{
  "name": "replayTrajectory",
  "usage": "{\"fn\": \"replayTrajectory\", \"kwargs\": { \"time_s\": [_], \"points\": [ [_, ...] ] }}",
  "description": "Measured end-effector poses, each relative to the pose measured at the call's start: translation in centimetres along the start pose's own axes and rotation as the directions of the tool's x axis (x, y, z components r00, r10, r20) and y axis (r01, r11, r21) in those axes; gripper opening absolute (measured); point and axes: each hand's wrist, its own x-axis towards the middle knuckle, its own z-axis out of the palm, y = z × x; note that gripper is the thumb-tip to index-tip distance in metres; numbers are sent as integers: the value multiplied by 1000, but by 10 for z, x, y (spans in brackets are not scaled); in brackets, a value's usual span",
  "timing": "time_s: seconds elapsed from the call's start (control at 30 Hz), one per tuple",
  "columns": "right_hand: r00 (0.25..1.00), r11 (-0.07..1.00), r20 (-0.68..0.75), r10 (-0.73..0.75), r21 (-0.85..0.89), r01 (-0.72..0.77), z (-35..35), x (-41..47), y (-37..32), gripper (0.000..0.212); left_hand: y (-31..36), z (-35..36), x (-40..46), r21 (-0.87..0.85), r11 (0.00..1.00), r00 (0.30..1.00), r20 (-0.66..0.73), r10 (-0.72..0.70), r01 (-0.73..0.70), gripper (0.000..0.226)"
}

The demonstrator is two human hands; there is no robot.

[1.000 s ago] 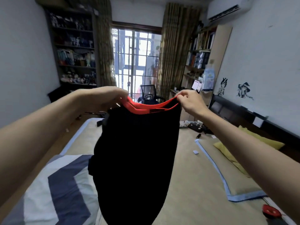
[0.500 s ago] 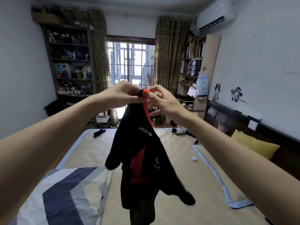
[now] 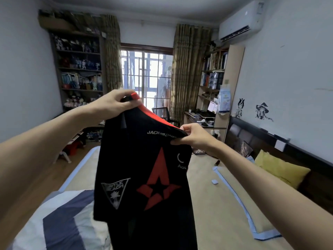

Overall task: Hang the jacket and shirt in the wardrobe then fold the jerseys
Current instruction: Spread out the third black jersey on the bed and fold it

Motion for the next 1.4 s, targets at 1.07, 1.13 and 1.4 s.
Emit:
{"fn": "replayTrajectory", "kwargs": {
  "time_s": [1.07,1.13,1.4],
  "points": [
    [910,974,-347,226,77,-213,-25,-22,16,9,-12,60,15,36,967,967,-32,-252,253,19],
    [907,949,-299,297,197,-246,-24,-22,25,19,-16,76,14,86,958,962,-31,-272,274,15],
    [962,790,-246,-118,-610,-59,-37,-13,89,15,-52,125,5,115,914,919,25,-393,388,21]
  ]
}}
